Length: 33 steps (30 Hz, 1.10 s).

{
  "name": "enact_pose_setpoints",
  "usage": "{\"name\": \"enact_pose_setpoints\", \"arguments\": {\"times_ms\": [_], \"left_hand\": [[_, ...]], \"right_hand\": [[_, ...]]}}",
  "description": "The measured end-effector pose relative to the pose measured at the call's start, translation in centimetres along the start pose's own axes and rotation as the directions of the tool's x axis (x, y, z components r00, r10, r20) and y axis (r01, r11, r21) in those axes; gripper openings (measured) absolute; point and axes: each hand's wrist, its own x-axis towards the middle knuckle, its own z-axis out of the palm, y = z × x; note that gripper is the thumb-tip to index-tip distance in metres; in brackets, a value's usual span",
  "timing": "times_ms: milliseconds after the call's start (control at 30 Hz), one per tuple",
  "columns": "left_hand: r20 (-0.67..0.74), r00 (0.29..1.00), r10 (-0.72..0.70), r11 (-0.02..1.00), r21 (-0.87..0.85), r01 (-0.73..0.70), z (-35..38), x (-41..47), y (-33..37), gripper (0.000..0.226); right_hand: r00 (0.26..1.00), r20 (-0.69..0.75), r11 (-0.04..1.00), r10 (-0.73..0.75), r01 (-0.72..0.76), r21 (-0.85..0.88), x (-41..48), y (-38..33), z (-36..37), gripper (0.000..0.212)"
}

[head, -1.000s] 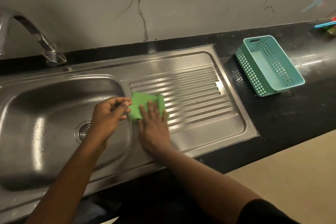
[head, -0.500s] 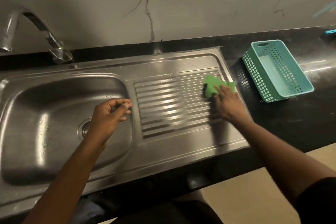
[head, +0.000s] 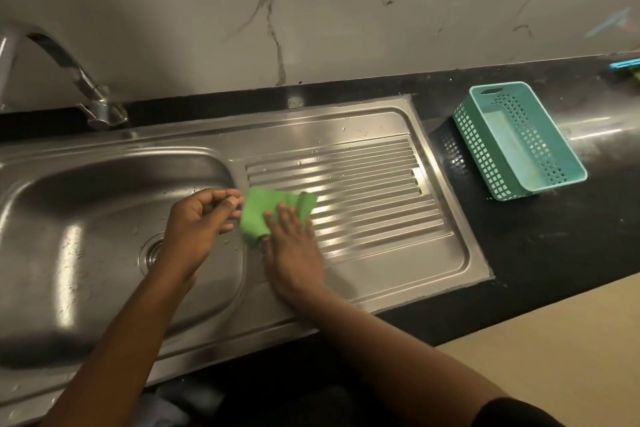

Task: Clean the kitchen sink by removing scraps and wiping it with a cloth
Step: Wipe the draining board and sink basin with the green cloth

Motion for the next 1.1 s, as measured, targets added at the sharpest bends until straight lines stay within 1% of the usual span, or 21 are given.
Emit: {"name": "enact_pose_setpoints", "arguments": {"times_ms": [67,133,200,267,300,367,400,433,467,500,567,633,667,700,767,833,900,933,1000,1033,1100], "left_hand": [[-0.004,1.0,0.008,1.0,-0.013,-0.008,0.2,0.2,0.3,0.021],[-0.022,1.0,0.023,0.999,-0.03,-0.023,0.1,0.3,0.6,0.019],[-0.046,0.998,0.047,0.998,-0.035,-0.049,-0.3,0.5,0.9,0.016],[-0.059,0.996,0.064,0.997,-0.048,-0.067,-0.7,0.6,1.0,0.016],[-0.063,0.996,0.066,0.996,-0.052,-0.069,-0.9,0.7,1.0,0.016],[-0.065,0.996,0.061,0.997,-0.041,-0.064,-1.2,0.7,0.7,0.015],[-0.064,0.996,0.056,0.998,-0.033,-0.058,-1.3,0.7,0.5,0.016],[-0.062,0.997,0.049,0.998,-0.028,-0.05,-1.3,0.6,0.3,0.016],[-0.06,0.997,0.042,0.999,-0.025,-0.043,-1.2,0.5,0.1,0.018],[-0.057,0.998,0.034,0.999,-0.023,-0.036,-1.2,0.4,-0.1,0.018],[-0.05,0.999,0.021,1.0,-0.021,-0.022,-1.2,0.3,-0.4,0.018],[-0.048,0.999,0.015,1.0,-0.02,-0.016,-1.3,0.2,-0.7,0.017],[-0.049,0.999,0.013,1.0,-0.022,-0.014,-1.4,0.2,-0.7,0.017],[-0.053,0.999,0.01,1.0,-0.026,-0.012,-1.5,0.2,-0.8,0.018],[-0.058,0.998,0.009,0.999,-0.03,-0.011,-1.6,0.1,-1.0,0.02],[-0.057,0.998,0.007,0.999,-0.032,-0.009,-1.6,0.0,-1.0,0.021],[-0.053,0.999,0.004,0.999,-0.044,-0.007,-1.5,0.1,-1.0,0.021],[-0.05,0.999,0.006,0.999,-0.043,-0.008,-1.5,0.1,-1.0,0.02],[-0.051,0.999,0.009,0.999,-0.038,-0.011,-1.2,0.2,-0.9,0.02],[-0.052,0.999,0.012,0.999,-0.038,-0.014,-1.0,0.3,-0.8,0.02],[-0.049,0.999,0.017,0.999,-0.03,-0.019,-0.8,0.4,-0.7,0.019]], "right_hand": [[0.996,0.021,0.992,-0.092,0.09,0.083,0.4,-2.1,-0.2,0.046],[0.998,0.026,0.98,-0.059,0.053,0.189,1.5,-2.7,-1.5,0.049],[0.997,0.028,0.942,0.075,-0.08,0.326,3.0,-1.3,-3.9,0.056],[0.965,-0.007,0.823,0.261,-0.219,0.524,4.6,1.9,-7.1,0.053],[0.934,-0.068,0.771,0.35,-0.246,0.587,5.4,3.9,-8.9,0.048],[0.838,-0.234,0.739,0.493,-0.262,0.621,6.8,8.3,-12.4,0.041],[0.786,-0.321,0.759,0.528,-0.268,0.593,7.3,10.5,-14.0,0.039],[0.748,-0.4,0.799,0.53,-0.281,0.532,7.6,12.7,-15.4,0.038],[0.737,-0.451,0.843,0.503,-0.302,0.445,7.9,14.8,-16.6,0.039],[0.754,-0.46,0.875,0.468,-0.323,0.361,8.0,16.5,-17.5,0.042],[0.84,-0.378,0.921,0.39,-0.347,0.179,8.5,19.6,-17.8,0.047],[0.925,-0.206,0.942,0.318,-0.334,-0.046,8.7,21.0,-15.9,0.05],[0.935,-0.141,0.929,0.325,-0.344,-0.137,8.6,20.7,-14.5,0.052],[0.928,-0.121,0.909,0.352,-0.37,-0.19,8.2,19.9,-12.9,0.055],[0.916,-0.142,0.9,0.375,-0.397,-0.183,7.4,16.6,-9.8,0.059],[0.934,-0.13,0.924,0.333,-0.35,-0.156,6.8,12.4,-7.1,0.06],[0.957,-0.082,0.948,0.279,-0.288,-0.137,6.5,8.2,-4.8,0.062],[0.969,-0.047,0.961,0.244,-0.248,-0.124,6.4,6.1,-3.8,0.062],[0.992,0.039,0.988,0.121,-0.117,-0.102,6.1,2.3,-1.8,0.061],[0.995,0.078,0.994,0.056,-0.049,-0.093,5.9,0.7,-0.9,0.06],[0.992,0.127,0.996,-0.026,0.036,-0.079,5.8,-1.0,-0.1,0.059]]}}
